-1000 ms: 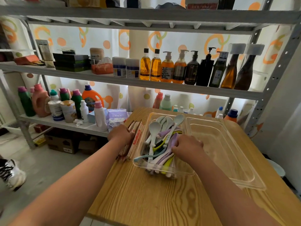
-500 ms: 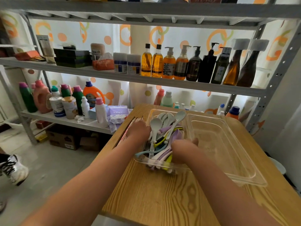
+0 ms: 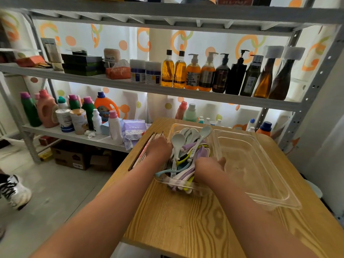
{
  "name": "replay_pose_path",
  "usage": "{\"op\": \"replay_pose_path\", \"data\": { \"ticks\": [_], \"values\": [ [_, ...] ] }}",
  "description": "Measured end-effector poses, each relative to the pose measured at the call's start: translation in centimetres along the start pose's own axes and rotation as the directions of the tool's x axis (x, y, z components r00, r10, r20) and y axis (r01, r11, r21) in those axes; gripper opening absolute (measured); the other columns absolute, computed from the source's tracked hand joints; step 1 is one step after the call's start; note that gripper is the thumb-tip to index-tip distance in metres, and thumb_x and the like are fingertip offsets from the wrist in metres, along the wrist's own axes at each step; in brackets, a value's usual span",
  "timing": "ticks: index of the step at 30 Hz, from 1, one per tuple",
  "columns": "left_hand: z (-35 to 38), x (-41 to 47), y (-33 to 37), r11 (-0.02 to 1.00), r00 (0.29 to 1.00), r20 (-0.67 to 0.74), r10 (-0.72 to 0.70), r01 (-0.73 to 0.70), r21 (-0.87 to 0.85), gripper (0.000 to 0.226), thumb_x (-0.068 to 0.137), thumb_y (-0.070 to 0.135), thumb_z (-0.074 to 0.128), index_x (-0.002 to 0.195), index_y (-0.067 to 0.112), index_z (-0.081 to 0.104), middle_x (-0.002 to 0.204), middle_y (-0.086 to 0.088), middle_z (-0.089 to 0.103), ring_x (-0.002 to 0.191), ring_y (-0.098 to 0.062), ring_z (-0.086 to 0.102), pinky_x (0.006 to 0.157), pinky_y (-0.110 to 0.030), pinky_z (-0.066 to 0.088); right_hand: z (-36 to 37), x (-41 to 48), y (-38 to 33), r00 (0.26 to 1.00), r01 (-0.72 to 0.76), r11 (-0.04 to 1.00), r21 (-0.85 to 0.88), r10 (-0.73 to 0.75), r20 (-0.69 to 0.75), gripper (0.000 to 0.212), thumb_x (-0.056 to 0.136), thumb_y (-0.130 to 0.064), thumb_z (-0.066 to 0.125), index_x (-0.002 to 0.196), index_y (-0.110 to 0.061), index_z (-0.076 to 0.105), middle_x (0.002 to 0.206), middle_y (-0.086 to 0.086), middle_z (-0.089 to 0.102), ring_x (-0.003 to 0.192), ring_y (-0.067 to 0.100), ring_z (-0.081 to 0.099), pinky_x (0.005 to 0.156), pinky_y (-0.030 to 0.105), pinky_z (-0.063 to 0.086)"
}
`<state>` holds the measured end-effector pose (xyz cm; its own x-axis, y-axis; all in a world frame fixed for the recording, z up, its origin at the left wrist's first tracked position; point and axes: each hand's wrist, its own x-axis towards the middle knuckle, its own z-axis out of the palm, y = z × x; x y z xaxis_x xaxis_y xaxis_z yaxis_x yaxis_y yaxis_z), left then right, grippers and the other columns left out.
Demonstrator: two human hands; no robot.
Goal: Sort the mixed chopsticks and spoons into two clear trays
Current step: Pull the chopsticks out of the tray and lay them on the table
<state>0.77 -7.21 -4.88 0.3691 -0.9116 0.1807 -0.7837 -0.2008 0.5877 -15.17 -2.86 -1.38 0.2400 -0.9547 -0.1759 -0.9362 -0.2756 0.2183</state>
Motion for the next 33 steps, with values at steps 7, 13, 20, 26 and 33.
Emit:
{"op": "replay_pose_path", "data": {
  "ticks": [7, 13, 20, 26, 33],
  "values": [
    [-0.3, -0.3, 0.1, 0.999, 1.0, 0.022, -0.01, 0.011, -0.046, 0.036, 0.098, 0.034, 0.043, 0.118, 0.008, 0.056, 0.113, -0.011, 0.064, 0.101, -0.029, 0.06, 0.088, -0.041, 0.05, 0.1, -0.1, -0.6, 1.0, -0.025, 0.993, -0.119, 0.024, -0.014, 0.038, 0.092, -0.022, 0.051, 0.129, -0.015, 0.048, 0.119, 0.009, 0.056, 0.112, 0.028, 0.05, 0.093, 0.037, 0.031],
    [-0.4, -0.4, 0.1, 0.995, 0.999, 0.031, -0.016, 0.019, -0.096, 0.035, 0.097, 0.032, 0.045, 0.12, 0.007, 0.055, 0.115, -0.011, 0.063, 0.103, -0.028, 0.059, 0.088, -0.039, 0.049, -0.4, 0.3, -0.4, 0.982, -0.133, 0.982, 0.134, 0.149, -0.118, 0.04, 0.097, -0.02, 0.044, 0.135, -0.011, 0.04, 0.115, 0.009, 0.059, 0.103, 0.024, 0.058, 0.074, 0.03, 0.042],
    [-0.7, -0.6, 0.2, 0.984, 0.997, 0.067, -0.046, 0.056, -0.167, 0.039, 0.097, 0.033, 0.045, 0.126, 0.008, 0.052, 0.12, -0.012, 0.061, 0.108, -0.029, 0.057, 0.091, -0.038, 0.047, -1.3, 0.2, 1.5, 0.981, -0.14, 0.888, 0.438, 0.185, -0.061, 0.027, 0.087, -0.032, 0.06, 0.104, -0.011, 0.062, 0.09, 0.006, 0.06, 0.08, 0.02, 0.059, 0.061, 0.027, 0.046],
    [-1.0, -0.7, 0.4, 0.974, 0.992, 0.106, -0.062, 0.083, -0.211, 0.042, 0.096, 0.032, 0.046, 0.131, 0.008, 0.049, 0.125, -0.013, 0.058, 0.113, -0.03, 0.054, 0.097, -0.041, 0.045, -2.0, -1.0, 2.6, 0.963, -0.128, 0.859, 0.496, 0.227, -0.144, 0.023, 0.092, -0.032, 0.056, 0.102, -0.013, 0.063, 0.083, 0.003, 0.055, 0.074, 0.018, 0.053, 0.056, 0.024, 0.038],
    [-1.2, -0.9, 0.7, 0.974, 0.99, 0.113, -0.082, 0.104, -0.2, 0.045, 0.096, 0.036, 0.047, 0.131, 0.008, 0.05, 0.127, -0.013, 0.058, 0.115, -0.031, 0.054, 0.097, -0.04, 0.044, -3.8, -3.2, 3.9, 0.956, -0.102, 0.885, 0.455, 0.213, -0.201, 0.031, 0.087, -0.029, 0.061, 0.114, -0.012, 0.06, 0.11, 0.008, 0.062, 0.098, 0.023, 0.06, 0.07, 0.028, 0.044]
  ]
}}
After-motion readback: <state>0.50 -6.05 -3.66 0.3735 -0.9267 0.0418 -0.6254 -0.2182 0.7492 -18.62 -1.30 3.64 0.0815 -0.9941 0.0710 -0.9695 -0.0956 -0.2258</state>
